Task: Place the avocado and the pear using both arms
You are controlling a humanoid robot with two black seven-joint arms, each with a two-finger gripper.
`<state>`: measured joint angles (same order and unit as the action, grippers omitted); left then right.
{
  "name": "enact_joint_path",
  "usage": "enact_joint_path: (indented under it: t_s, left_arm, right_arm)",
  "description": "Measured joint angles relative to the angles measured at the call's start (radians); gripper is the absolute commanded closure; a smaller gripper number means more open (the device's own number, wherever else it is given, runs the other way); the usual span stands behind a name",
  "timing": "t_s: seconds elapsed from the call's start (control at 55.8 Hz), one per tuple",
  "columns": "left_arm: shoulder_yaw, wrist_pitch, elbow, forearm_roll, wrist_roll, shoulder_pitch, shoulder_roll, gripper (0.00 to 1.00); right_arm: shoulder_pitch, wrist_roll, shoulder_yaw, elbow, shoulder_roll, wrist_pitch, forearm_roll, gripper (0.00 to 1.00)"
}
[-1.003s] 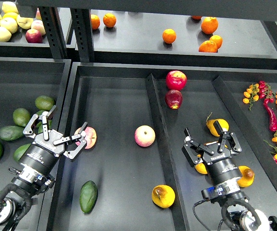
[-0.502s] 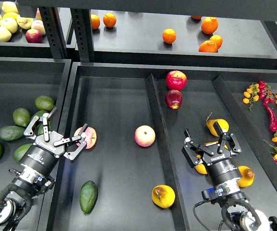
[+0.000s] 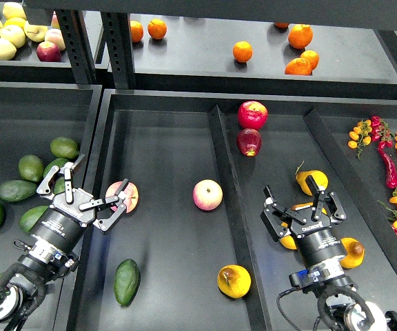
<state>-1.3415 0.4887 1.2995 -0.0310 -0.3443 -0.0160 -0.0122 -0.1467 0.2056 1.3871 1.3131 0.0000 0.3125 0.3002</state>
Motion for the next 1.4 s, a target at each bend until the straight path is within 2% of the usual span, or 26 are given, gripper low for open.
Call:
enact_joint_path:
  t_s: [0.287, 0.323, 0.376, 0.573, 0.681, 0.914, 1.201, 1.398]
  left_arm:
    - [0.083, 0.000, -0.004, 0.070, -0.010, -0.130, -0.203, 0.00]
    - [0.117, 0.000, -0.006, 0.078, -0.012, -0.170, -0.275, 0.00]
    - [0.137, 0.000, -0.011, 0.083, -0.015, -0.189, -0.316, 0.00]
    - [0.336, 0.000, -0.049, 0.203, -0.069, -0.323, -0.558, 0.00]
    - [0.438, 0.000, -0.050, 0.308, -0.089, -0.395, -0.612, 0.00]
    - [0.656, 0.000, -0.049, 0.554, -0.139, -0.574, -0.648, 0.00]
    - [0.846, 0.000, -0.036, 0.749, -0.144, -0.697, -0.625, 0.00]
    - [1.041, 0.000, -0.039, 0.790, -0.144, -0.816, -0.552, 0.00]
  right_arm:
    - [0.026, 0.000, -0.008, 0.001, 0.000, -0.057, 0.001, 0.00]
    - [0.045, 0.000, -0.008, 0.001, 0.000, -0.075, 0.001, 0.00]
    - [0.055, 0.000, -0.008, 0.002, 0.000, -0.089, 0.002, 0.00]
    - [0.127, 0.000, 0.003, -0.002, 0.000, -0.192, 0.002, 0.00]
    - [0.162, 0.000, 0.011, -0.008, 0.000, -0.247, 0.000, 0.00]
    - [0.248, -0.003, 0.034, -0.037, 0.000, -0.300, -0.004, 0.00]
    - [0.260, -0.005, 0.035, -0.050, 0.000, -0.302, -0.006, 0.00]
    - [0.266, -0.004, 0.034, -0.071, 0.000, -0.302, -0.006, 0.00]
